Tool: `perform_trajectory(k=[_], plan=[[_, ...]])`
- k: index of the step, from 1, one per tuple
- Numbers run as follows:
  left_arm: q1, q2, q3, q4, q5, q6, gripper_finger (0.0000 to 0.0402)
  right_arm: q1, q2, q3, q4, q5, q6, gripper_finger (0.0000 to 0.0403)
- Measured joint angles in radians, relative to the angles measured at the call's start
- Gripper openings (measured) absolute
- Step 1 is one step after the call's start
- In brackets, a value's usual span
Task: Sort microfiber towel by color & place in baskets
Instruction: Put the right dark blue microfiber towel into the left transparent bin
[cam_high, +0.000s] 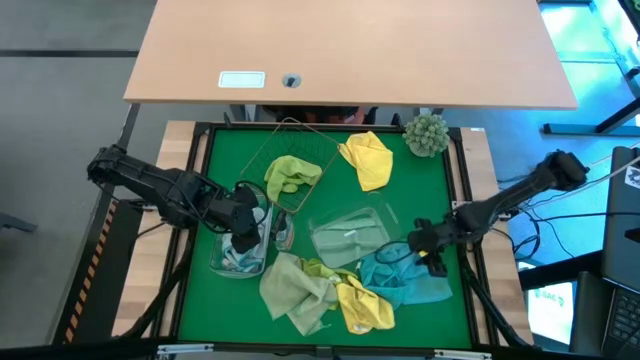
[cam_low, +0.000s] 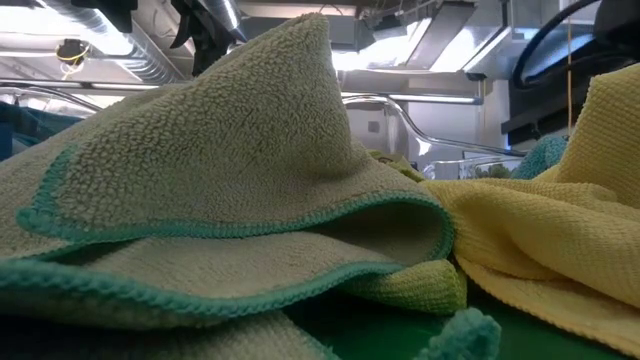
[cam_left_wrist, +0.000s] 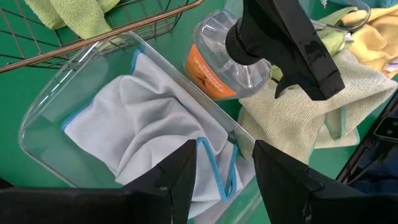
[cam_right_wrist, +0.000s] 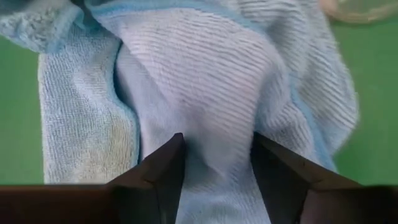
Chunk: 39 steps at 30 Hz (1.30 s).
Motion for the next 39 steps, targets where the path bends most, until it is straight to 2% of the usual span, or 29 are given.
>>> perform_trajectory(k=[4,11,16,22,30,34,39], plan=[[0.000,0.000,0.000,0.001,0.000,0.000,0.0153,0.008,0.067,0.000,0.057,0.002,-0.004,0.0140],[0.000,0.000,0.000,0.021,0.000,0.001,0.0153,0.007,0.081,0.000,0.072,-0.014,-0.007,0.0013],[0.000,0.000,0.000,0.055,0.000,0.001,0.0153,0.007,0.037,0.021,0.052,-0.034,-0.004,0.0021],[0.000,0.000,0.001,0.071,0.003,-0.002,0.0153,0.007,-0.034,0.133,-0.055,-0.018,-0.024,0.0008],[0.000,0.000,0.001,0.073,0.004,0.010,0.0153,0.007,-0.100,0.344,-0.257,0.179,-0.131,0.0006],[0.000,0.000,0.001,0.110,-0.004,0.059,0.0153,0.007,-0.123,0.437,-0.278,0.285,-0.192,0.0003],[0.000,0.000,0.001,0.128,-0.069,0.117,0.0153,0.007,-0.132,0.540,-0.275,0.417,-0.295,0.0004]])
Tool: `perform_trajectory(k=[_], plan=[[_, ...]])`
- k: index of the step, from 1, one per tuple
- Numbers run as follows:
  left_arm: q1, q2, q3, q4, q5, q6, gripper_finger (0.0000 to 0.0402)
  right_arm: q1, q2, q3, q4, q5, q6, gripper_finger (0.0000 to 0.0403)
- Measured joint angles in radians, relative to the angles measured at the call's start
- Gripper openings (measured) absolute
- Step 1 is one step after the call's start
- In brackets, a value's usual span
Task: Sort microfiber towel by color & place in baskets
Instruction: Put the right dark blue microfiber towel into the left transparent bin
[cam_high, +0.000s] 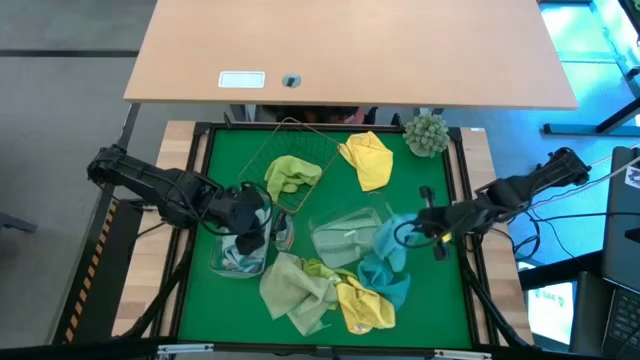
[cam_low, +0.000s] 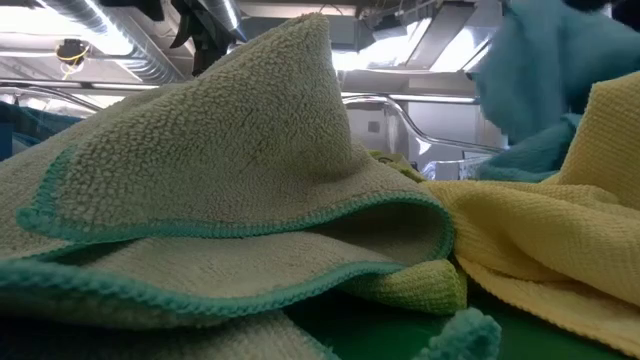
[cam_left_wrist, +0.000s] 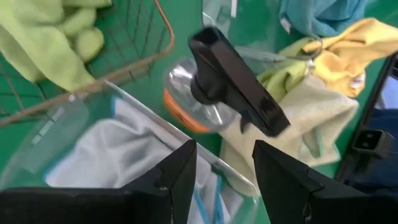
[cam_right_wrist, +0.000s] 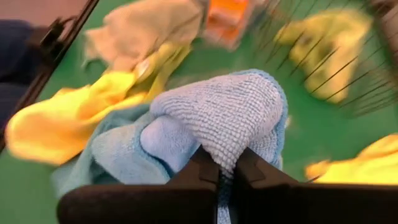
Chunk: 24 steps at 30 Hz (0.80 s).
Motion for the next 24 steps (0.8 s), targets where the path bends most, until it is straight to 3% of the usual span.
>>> perform_trajectory(k=[12,17,24], plan=[[0.001,-0.040,0.000,0.011,-0.090,0.018,0.0153,-0.003,0.000,0.137,0.092,0.256,-0.220,0.0002],[0.001,-0.096,0.000,0.060,-0.202,0.018,0.0153,-0.068,0.000,0.149,0.202,0.223,-0.337,0.0002],[0.001,-0.163,0.000,0.270,-0.478,0.137,0.0153,-0.242,0.020,0.149,0.302,0.128,-0.445,0.0002]])
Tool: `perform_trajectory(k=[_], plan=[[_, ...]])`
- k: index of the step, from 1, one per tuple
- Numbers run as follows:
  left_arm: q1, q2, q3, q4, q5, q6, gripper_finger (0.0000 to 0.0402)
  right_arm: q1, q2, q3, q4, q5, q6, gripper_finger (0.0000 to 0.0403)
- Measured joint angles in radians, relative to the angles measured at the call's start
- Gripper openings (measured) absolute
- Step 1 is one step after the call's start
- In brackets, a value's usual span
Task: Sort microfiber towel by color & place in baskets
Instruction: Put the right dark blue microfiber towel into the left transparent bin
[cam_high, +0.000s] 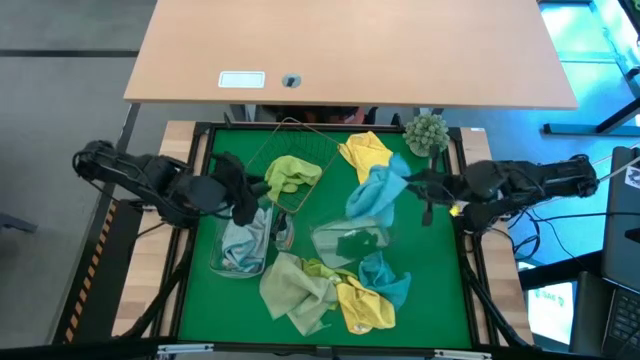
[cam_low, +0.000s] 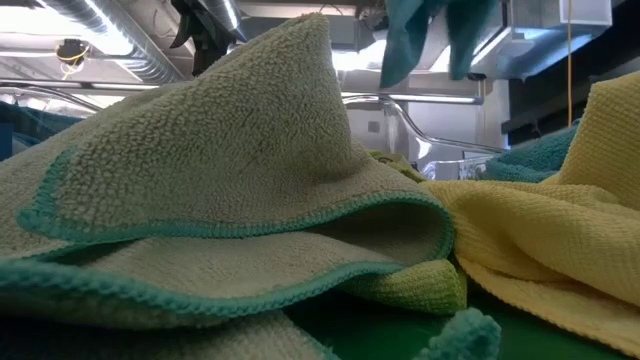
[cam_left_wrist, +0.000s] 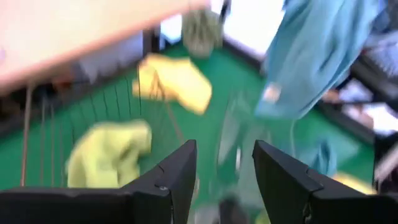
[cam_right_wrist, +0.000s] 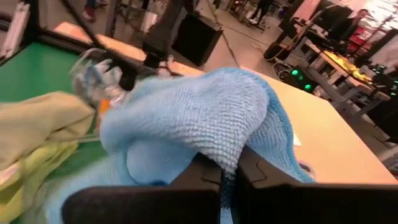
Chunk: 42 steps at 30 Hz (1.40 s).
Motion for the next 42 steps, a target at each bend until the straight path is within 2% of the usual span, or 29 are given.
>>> perform_trajectory(k=[3,7,15,19,26,42], plan=[[0.014,-0.005,0.000,0.129,-0.047,0.128,0.0153,-0.077,0.019,0.000,0.057,-0.072,-0.008,0.0002],[0.046,0.006,0.000,0.275,-0.046,0.279,0.0153,-0.164,0.052,0.000,0.133,-0.173,-0.032,0.0002],[0.132,0.075,0.000,0.439,0.052,0.455,0.0153,-0.273,0.133,0.000,0.250,-0.283,-0.057,0.0002],[0.165,0.124,0.000,0.488,0.114,0.505,0.0153,-0.302,0.171,0.000,0.301,-0.285,-0.056,0.0002],[0.201,0.205,0.000,0.531,0.165,0.562,0.0153,-0.317,0.218,0.000,0.361,-0.285,-0.056,0.0003],[0.224,0.349,-0.001,0.632,0.159,0.590,0.0153,-0.316,0.231,0.000,0.430,-0.285,-0.055,0.0003]])
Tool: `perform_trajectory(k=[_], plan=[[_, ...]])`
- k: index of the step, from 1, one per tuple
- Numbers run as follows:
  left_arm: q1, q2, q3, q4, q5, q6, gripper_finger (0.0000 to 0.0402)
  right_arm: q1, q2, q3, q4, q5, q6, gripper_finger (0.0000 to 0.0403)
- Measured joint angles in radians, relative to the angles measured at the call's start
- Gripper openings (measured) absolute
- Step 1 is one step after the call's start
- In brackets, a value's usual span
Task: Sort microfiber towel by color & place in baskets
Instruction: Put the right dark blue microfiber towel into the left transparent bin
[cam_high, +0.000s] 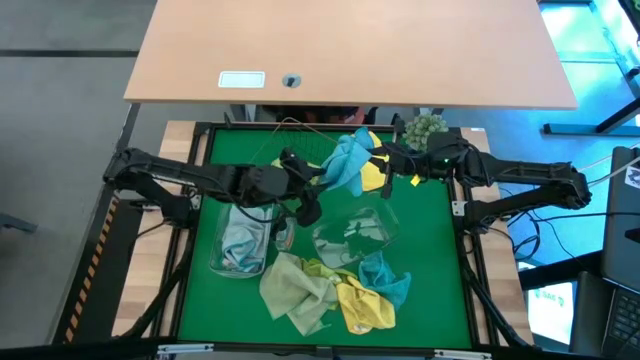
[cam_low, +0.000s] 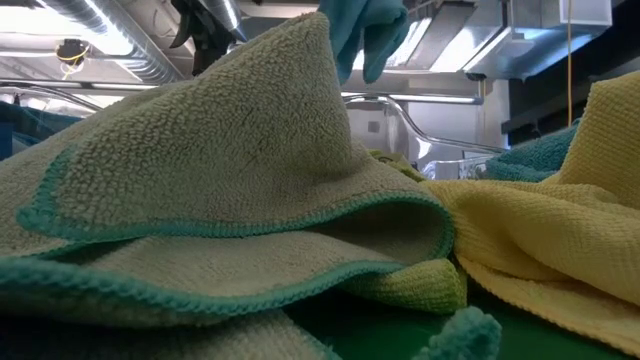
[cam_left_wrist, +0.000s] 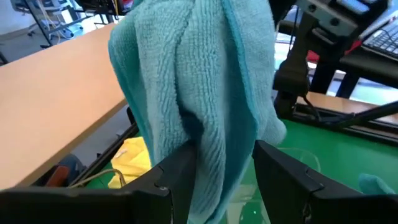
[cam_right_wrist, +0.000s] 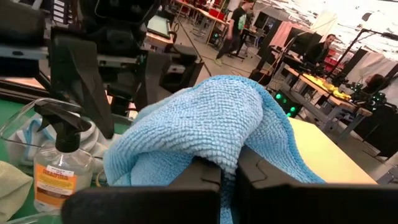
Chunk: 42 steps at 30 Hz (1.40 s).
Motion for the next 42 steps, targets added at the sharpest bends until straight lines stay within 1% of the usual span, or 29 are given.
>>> perform_trajectory(k=[2,5,10,13,16,21,25,30,34,39,42], plan=[[0.010,0.016,0.000,0.042,-0.002,0.008,0.0153,0.000,0.000,0.000,-0.002,0.000,0.000,0.0003],[0.030,0.036,0.000,0.115,-0.003,0.066,0.0153,0.001,0.000,0.000,-0.003,-0.008,0.000,0.0003],[0.060,0.054,0.000,0.244,0.012,0.142,0.0153,0.001,0.000,0.000,-0.002,-0.065,0.001,0.0003],[0.080,0.063,0.000,0.298,0.058,0.159,0.0153,0.001,0.000,0.000,-0.001,-0.108,0.001,0.0003],[0.096,0.081,0.000,0.341,0.130,0.160,0.0153,0.001,0.000,0.000,0.001,-0.176,0.001,0.0003],[0.111,0.114,0.000,0.350,0.202,0.158,0.0153,0.001,0.007,0.000,-0.004,-0.264,-0.025,0.0003],[0.111,0.143,0.000,0.366,0.204,0.180,0.0153,0.001,0.019,-0.001,-0.007,-0.270,-0.026,0.0003],[0.111,0.148,0.000,0.379,0.164,0.192,0.0151,0.001,0.027,-0.001,-0.001,-0.268,-0.024,0.0003],[0.111,0.148,0.000,0.385,0.161,0.205,0.0127,0.001,0.029,-0.001,0.000,-0.267,-0.024,0.0003],[0.110,0.148,0.000,0.389,0.160,0.208,0.0073,0.001,0.029,0.000,0.001,-0.259,-0.024,0.0003],[0.110,0.148,0.000,0.389,0.158,0.208,0.0047,0.001,0.029,0.000,0.001,-0.259,-0.023,0.0003]])
